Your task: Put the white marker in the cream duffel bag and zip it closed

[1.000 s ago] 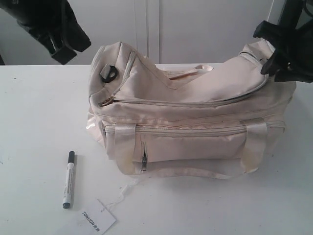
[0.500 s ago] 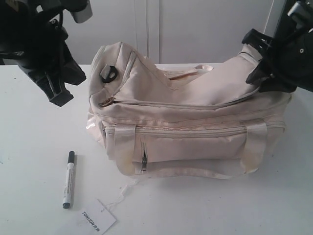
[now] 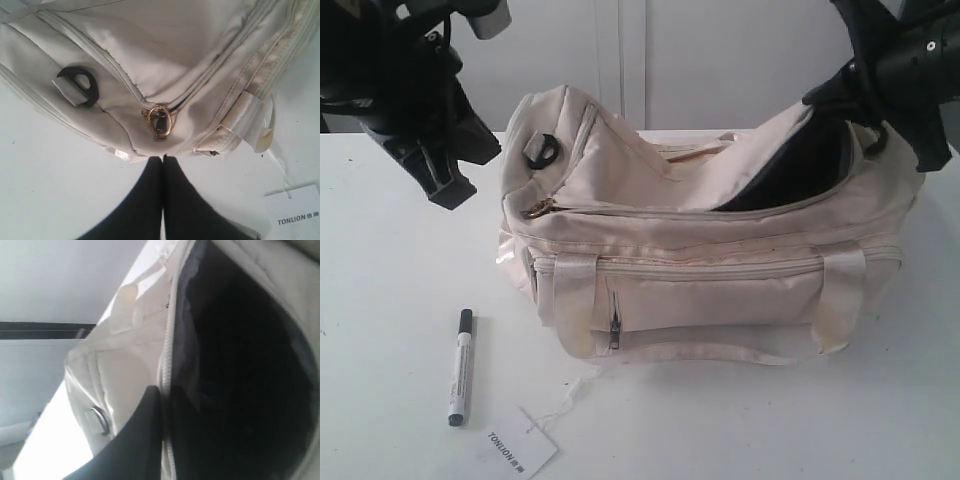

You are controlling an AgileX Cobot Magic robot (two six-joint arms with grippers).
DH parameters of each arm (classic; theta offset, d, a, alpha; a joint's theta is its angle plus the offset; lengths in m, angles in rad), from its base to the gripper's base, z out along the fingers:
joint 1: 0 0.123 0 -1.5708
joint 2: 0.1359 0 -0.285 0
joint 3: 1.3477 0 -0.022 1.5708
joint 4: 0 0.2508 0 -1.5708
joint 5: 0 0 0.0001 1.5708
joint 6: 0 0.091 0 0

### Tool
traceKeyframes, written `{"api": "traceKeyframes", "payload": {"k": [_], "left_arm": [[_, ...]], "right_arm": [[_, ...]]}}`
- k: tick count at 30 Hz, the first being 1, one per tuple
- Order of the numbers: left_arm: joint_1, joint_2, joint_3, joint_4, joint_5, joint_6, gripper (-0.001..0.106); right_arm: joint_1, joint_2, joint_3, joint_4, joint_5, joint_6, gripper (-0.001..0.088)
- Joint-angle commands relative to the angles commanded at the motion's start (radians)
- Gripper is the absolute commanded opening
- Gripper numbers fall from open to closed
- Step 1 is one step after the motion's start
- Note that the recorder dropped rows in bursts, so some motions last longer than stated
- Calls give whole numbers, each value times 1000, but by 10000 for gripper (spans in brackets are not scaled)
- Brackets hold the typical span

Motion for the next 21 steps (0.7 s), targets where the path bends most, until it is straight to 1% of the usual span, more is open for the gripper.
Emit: {"api": "traceKeyframes", "payload": {"k": [4,7,9,10,11,12,13,14,15,16,18,20,21], "left_arm": [[0,26,0,0,-7,0,0],[0,44,0,-15,-31,0,0],[0,59,0,-46,-87,0,0],[0,64,0,-53,-105,0,0],[0,79,0,-72,-160,0,0],[0,84,0,-83,-179,9,1],[0,104,0,-130,-219,61,40],[0,111,0,-156,-235,87,77],[0,132,0,-201,-263,138,179],[0,141,0,-216,-270,156,237],[0,171,0,-268,-283,213,429],[0,186,0,-286,-283,252,518],[0,188,0,-288,-283,266,534]], "right_arm": [[0,0,0,102,-50,0,0],[0,0,0,149,-81,4,0],[0,0,0,184,-102,4,0],[0,0,0,191,-106,6,0],[0,0,0,190,-115,8,0],[0,0,0,190,-116,8,0],[0,0,0,190,-119,8,0],[0,0,0,190,-119,8,0],[0,0,0,190,-119,8,0],[0,0,0,190,-119,8,0],[0,0,0,190,-120,8,0],[0,0,0,190,-120,4,0],[0,0,0,190,-120,1,0]]}}
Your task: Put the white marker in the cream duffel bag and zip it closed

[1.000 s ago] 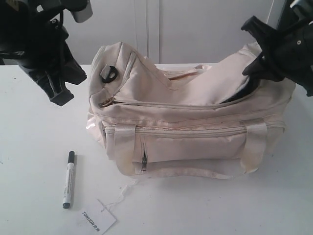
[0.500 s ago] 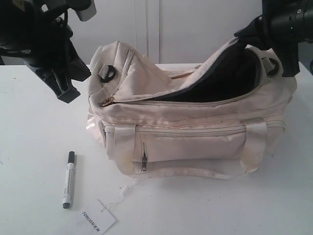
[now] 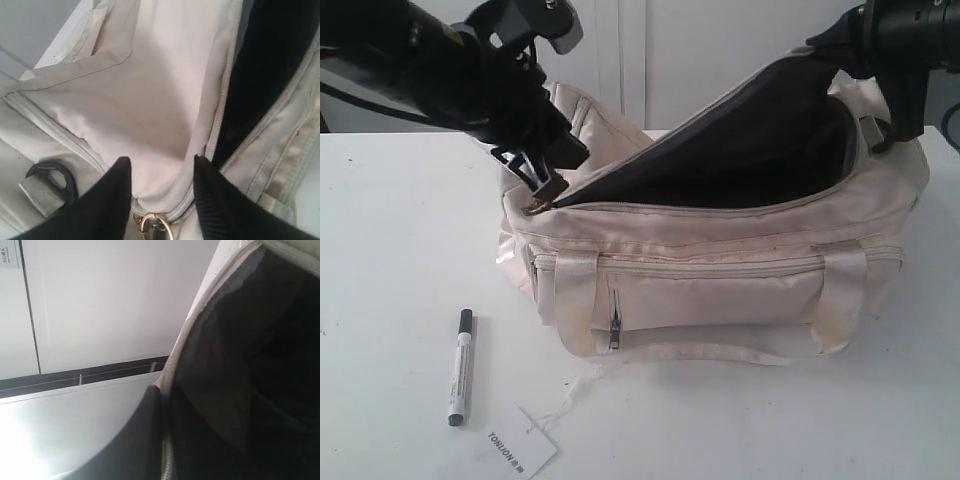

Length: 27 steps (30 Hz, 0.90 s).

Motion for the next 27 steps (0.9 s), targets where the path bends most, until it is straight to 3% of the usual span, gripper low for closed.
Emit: {"api": "traceKeyframes", "payload": {"k": [7,27], "left_arm": [[0,26,0,-234,4,227,568],[0,110,0,-255,-80,251,564]], "right_arm": [[0,0,0,-2,0,0,0],[0,0,0,-6,10,-26,0]]}}
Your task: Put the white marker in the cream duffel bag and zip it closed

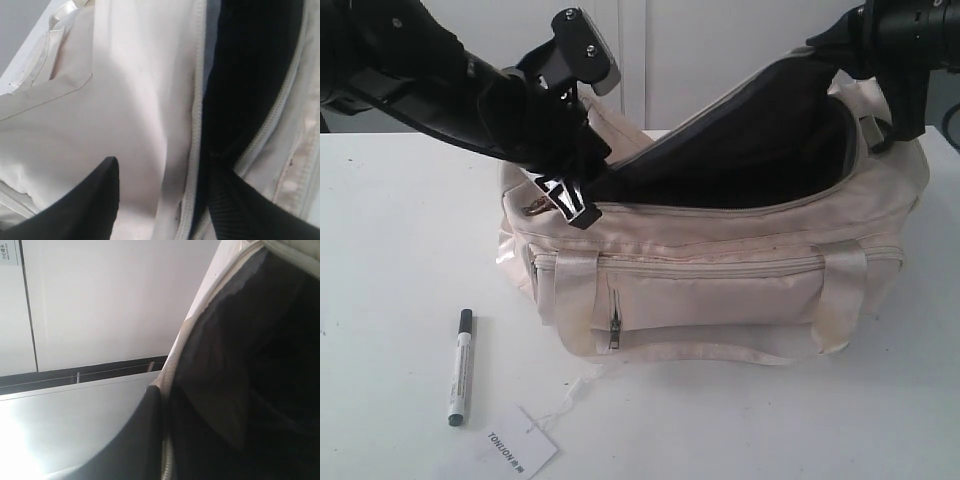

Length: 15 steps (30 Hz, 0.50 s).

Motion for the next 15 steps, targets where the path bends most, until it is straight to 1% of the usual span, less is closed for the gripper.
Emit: {"api": "traceKeyframes", "payload": {"k": [4,7,9,12,15], "left_arm": [[0,2,0,6,-11,-2,564],[0,2,0,6,-11,-2,519],[0,2,0,6,-11,-2,422],[0,2,0,6,-11,-2,236],[0,2,0,8,-11,-2,81]], "right_arm": [[0,0,0,-14,4,0,0],[0,0,0,-17,9,0,0],[0,0,0,-17,9,0,0],[0,0,0,-22,11,-6,0],[0,0,0,-22,14,-59,0]]}}
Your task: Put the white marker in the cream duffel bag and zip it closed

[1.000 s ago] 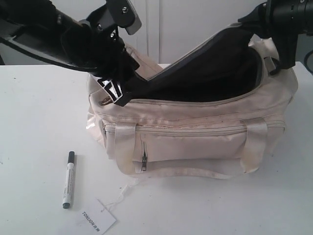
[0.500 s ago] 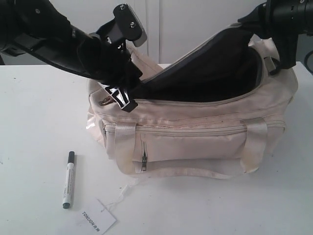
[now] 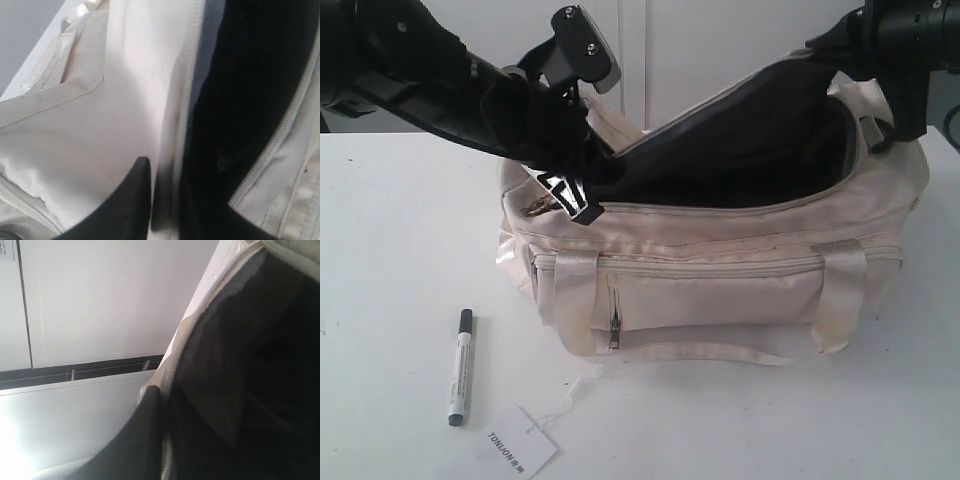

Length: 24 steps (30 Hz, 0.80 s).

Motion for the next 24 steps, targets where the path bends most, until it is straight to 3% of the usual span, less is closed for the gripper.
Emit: {"api": "traceKeyframes", "payload": {"k": [2,14,18,24], "left_arm": [[0,-2,0,0,6,-4,0],[0,-8,-87,-2,113,-102,0],[0,-8,-123,-2,154,-117,0],[10,-8,-161,-4,202,-160,0]], "right_arm": [[0,0,0,0,5,-32,0],[0,0,0,0,111,-285,10],[0,0,0,-18,165,-361,116],[0,0,0,-160,244,-362,248]]}}
